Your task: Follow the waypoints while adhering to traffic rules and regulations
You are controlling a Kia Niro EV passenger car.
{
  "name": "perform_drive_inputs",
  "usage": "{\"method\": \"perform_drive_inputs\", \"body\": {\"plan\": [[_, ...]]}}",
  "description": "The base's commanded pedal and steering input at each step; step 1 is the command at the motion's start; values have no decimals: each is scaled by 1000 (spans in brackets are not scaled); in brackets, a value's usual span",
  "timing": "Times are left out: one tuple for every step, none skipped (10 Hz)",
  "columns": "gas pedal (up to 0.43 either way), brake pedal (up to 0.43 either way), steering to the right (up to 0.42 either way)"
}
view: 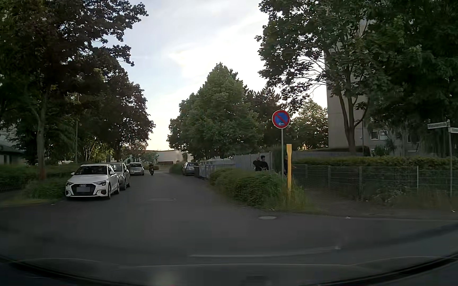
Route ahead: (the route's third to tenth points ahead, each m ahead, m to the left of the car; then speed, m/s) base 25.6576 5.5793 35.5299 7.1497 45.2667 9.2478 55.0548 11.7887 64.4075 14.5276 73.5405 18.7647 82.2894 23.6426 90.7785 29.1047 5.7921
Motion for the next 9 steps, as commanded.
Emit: {"method": "perform_drive_inputs", "body": {"plan": [[110, 0, -80], [110, 0, -80], [110, 0, -80], [110, 0, -80], [110, 0, -80], [110, 0, -80], [110, 0, -80], [110, 0, -80], [110, 0, -79]]}}
